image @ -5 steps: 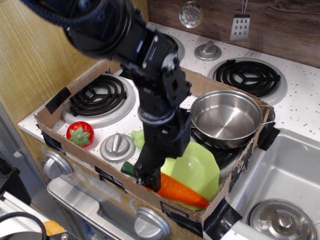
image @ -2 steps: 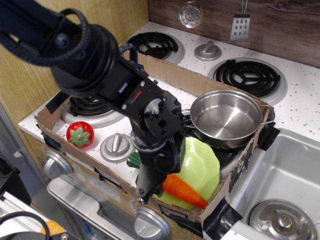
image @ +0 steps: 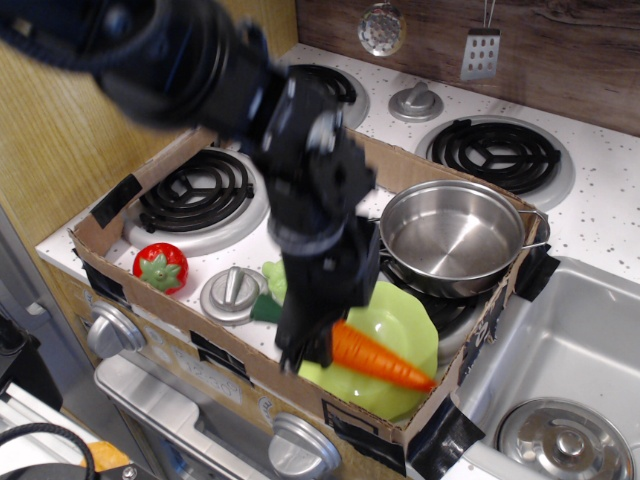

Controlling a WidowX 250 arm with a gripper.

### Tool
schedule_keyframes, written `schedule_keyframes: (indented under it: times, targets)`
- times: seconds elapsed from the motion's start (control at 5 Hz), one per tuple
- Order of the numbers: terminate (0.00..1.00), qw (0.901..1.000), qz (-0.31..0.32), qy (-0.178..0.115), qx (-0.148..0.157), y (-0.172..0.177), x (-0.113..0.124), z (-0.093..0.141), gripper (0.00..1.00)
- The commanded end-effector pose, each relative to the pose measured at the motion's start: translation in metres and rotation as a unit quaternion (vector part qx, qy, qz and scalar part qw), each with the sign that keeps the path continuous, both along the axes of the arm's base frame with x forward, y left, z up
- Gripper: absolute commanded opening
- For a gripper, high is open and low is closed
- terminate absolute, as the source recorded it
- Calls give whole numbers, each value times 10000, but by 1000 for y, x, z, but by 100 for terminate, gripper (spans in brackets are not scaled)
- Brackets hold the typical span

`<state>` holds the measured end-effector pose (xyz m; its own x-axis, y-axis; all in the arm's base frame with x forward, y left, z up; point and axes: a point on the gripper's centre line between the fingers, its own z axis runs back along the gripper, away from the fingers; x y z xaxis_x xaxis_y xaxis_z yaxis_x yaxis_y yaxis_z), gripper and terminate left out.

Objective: Take carrot off plate

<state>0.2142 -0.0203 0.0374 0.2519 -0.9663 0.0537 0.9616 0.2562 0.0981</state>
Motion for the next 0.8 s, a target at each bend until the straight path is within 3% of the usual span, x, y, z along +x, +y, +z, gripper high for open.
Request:
schedule_keyframes:
  times: [0.0, 0.2, 0.4, 0.6]
  targets:
    - [0, 9987, -157, 285, -400, 33, 50, 43, 0]
    - [0, 9993, -334, 71, -145, 55, 72, 53, 0]
    - [0, 9974, -703, 33, -167, 84, 101, 61, 0]
    - [0, 9881, -1250, -727, 525, 110, 119, 57, 0]
